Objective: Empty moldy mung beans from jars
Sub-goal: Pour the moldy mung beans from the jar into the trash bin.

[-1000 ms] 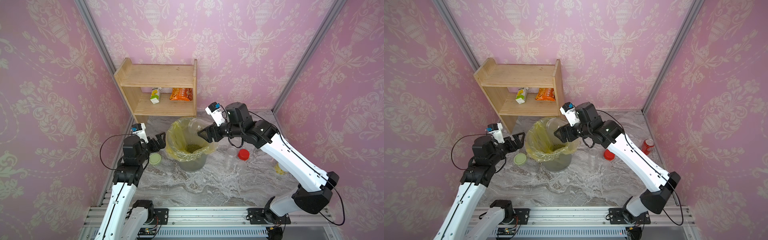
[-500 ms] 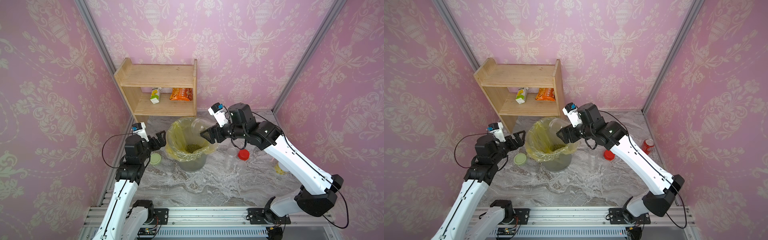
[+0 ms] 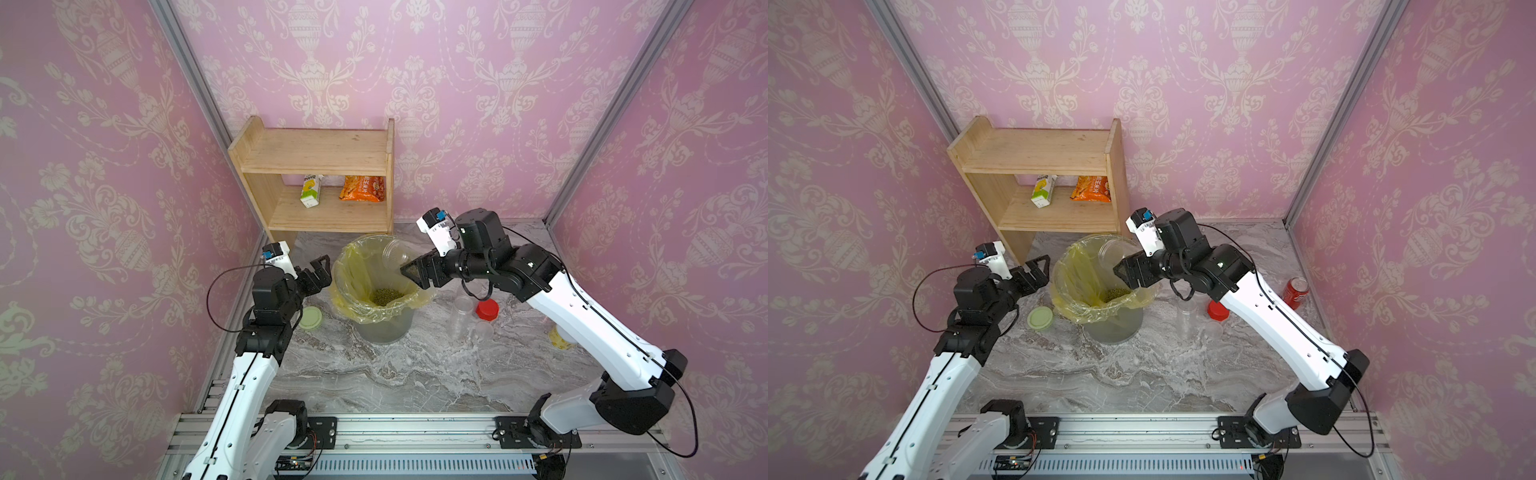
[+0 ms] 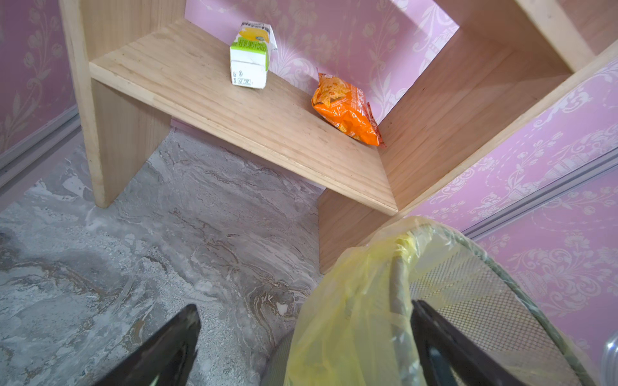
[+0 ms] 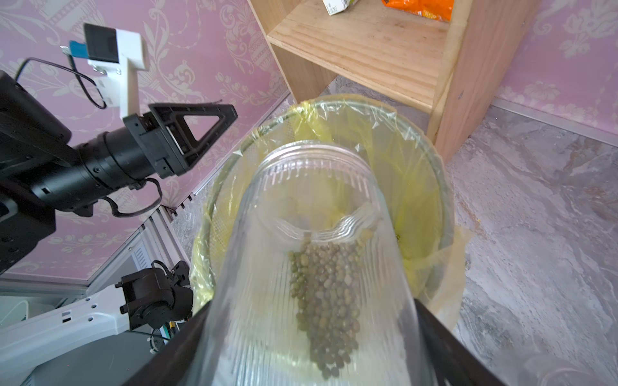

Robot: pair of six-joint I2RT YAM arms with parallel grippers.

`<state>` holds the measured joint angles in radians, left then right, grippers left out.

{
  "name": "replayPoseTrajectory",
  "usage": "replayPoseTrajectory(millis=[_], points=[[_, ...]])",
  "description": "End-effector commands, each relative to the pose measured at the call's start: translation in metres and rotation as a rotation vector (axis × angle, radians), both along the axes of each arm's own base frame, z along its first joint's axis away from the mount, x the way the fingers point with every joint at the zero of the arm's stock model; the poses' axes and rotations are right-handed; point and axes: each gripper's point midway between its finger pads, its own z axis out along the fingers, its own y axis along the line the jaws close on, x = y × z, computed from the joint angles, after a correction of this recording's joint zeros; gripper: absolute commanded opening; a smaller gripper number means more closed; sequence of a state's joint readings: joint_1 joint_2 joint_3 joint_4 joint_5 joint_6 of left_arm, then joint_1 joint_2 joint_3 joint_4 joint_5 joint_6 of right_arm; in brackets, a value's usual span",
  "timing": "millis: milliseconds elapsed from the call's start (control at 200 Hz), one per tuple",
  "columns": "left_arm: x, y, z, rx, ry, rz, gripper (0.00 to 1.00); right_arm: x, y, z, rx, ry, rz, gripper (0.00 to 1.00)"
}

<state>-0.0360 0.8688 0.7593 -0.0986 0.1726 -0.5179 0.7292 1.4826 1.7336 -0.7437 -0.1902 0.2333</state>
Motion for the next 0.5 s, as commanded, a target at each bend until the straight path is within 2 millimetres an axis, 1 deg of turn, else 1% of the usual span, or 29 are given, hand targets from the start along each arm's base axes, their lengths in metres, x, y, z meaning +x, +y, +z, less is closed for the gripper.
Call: replayPoseTrajectory(millis=[0,100,150,160,205,325,380,445,495], points=[[-0.008,0.003,0.013,0.015,-0.051,0.019,0.99,-0.004,-0.002,0.035,0.073,-0.076,0.009,0.23],[-0.018,0.01,0.021,0.038,-0.083,0.048,0.99,-0.011,-0.018,0.022,0.043,-0.065,-0.03,0.24],[-0.021,0.011,0.025,0.042,-0.097,0.054,0.99,-0.011,-0.022,0.018,0.04,-0.056,-0.045,0.24],[-0.021,0.011,0.015,0.044,-0.078,0.053,0.99,-0.011,-0.022,0.018,0.042,-0.054,-0.045,0.24],[-0.021,0.011,0.01,0.04,-0.077,0.051,0.99,-0.009,-0.017,0.019,0.055,-0.047,-0.035,0.24],[-0.019,0.006,0.012,0.002,-0.102,0.033,0.99,0.003,0.01,0.028,0.069,-0.015,0.022,0.24],[-0.018,0.004,0.013,-0.002,-0.109,0.023,0.99,0.006,0.018,0.032,0.05,-0.021,0.037,0.23],[-0.019,0.002,0.019,0.005,-0.128,0.009,0.99,0.004,0.02,0.031,0.011,-0.035,0.04,0.24],[-0.021,0.002,0.024,0.006,-0.148,0.006,0.99,0.001,0.013,0.026,-0.036,-0.053,0.024,0.24]])
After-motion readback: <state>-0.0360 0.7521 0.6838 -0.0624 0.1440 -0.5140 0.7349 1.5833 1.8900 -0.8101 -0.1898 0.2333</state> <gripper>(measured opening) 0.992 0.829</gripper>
